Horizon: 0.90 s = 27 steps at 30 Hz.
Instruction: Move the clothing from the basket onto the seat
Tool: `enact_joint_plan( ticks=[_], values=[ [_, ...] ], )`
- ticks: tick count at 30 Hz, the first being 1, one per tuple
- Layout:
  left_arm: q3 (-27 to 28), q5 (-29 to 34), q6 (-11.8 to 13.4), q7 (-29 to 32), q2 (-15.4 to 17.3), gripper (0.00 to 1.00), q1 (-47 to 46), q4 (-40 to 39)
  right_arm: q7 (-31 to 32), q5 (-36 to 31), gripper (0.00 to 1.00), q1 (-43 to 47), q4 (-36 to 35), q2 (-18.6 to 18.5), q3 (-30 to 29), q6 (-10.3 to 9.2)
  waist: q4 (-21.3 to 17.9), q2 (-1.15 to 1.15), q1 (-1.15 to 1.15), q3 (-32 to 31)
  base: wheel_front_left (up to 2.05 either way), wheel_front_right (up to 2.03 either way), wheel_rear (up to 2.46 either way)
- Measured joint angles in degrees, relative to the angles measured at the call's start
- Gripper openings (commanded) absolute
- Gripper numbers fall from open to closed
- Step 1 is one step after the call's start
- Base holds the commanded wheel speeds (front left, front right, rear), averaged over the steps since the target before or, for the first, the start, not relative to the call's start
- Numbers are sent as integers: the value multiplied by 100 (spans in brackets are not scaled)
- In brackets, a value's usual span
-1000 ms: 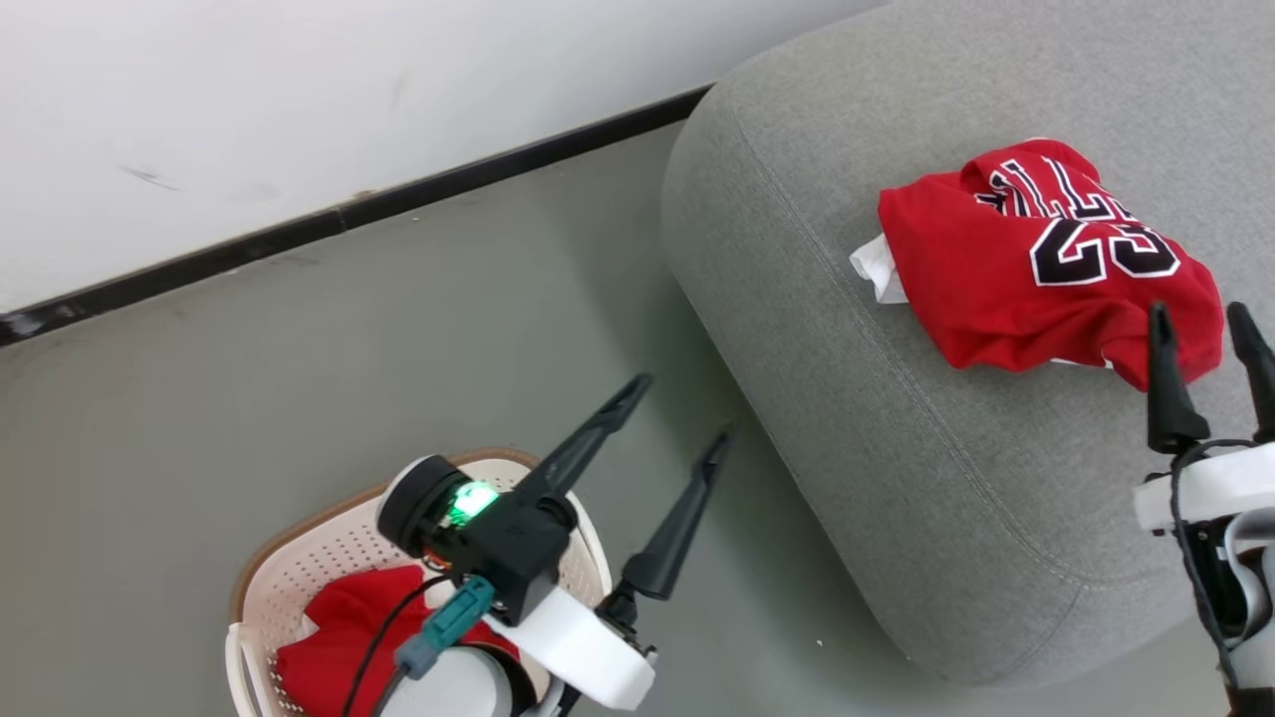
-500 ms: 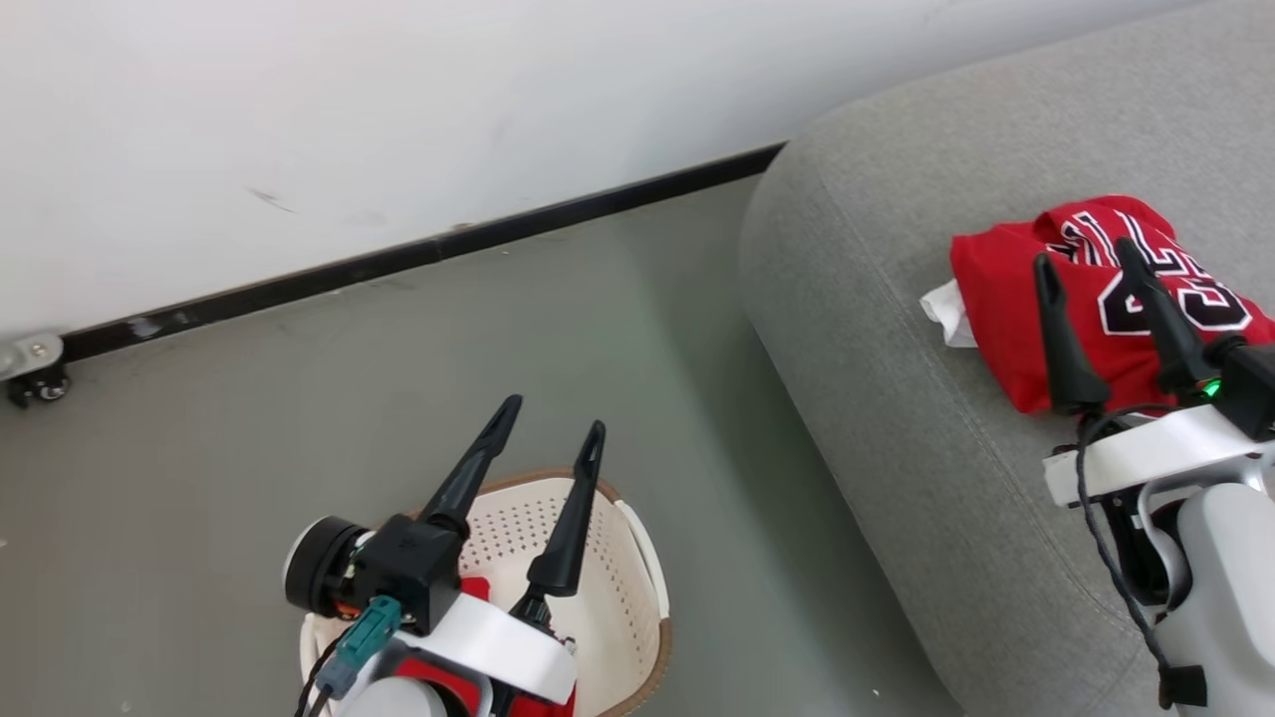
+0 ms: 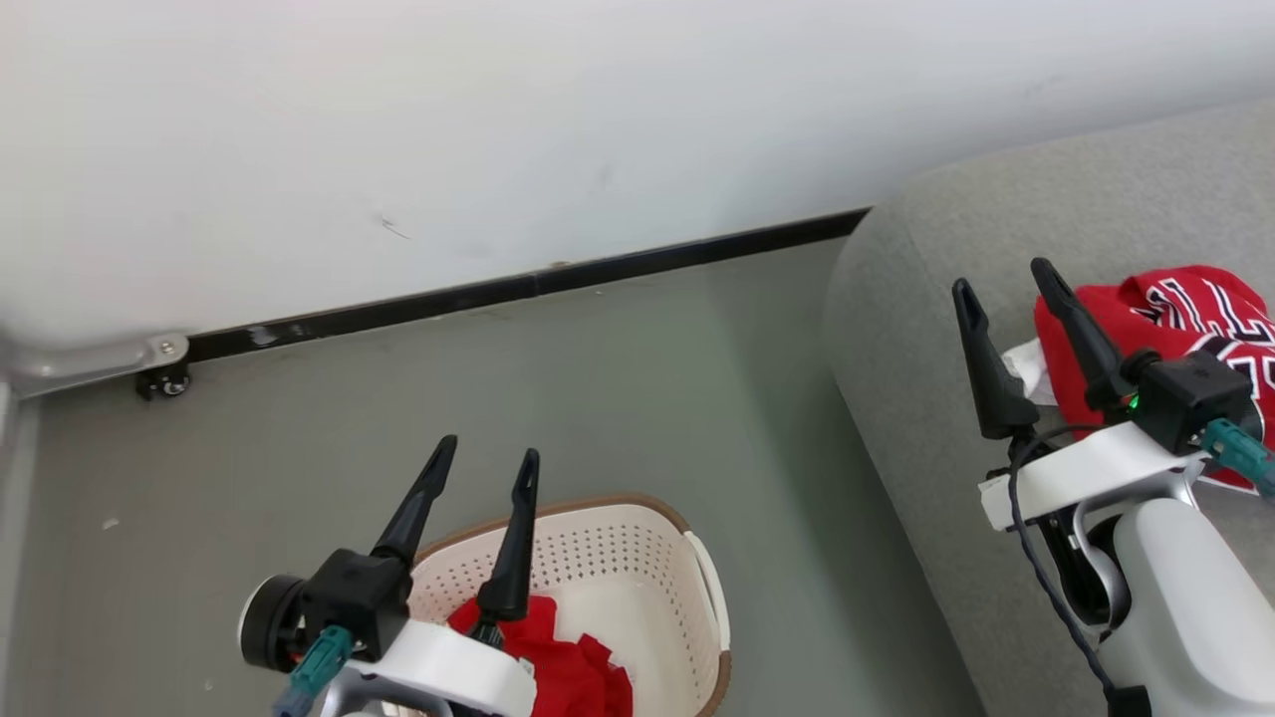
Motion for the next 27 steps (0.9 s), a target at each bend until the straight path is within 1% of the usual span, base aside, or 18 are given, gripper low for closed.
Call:
enact_joint_plan(
  ticks=[7,14,19,27],
  values=[
    [181,-47,111,-43,-1,100,186,60,-1,-121,100,271,-76,134,-56,0,295,0,0,-180,0,0,0],
    [253,3,221,-48,47,100,351,132,-1,-410,100,627,-253,254,-157,0,557,0,0,-348,0,0,0],
    [281,43,225,-48,125,100,409,213,1,-458,100,909,-354,352,-244,0,686,0,0,-439,0,0,0],
    [356,75,244,-48,143,100,519,283,158,-560,100,1498,-525,584,-485,0,883,0,0,-600,0,0,0]
  ],
)
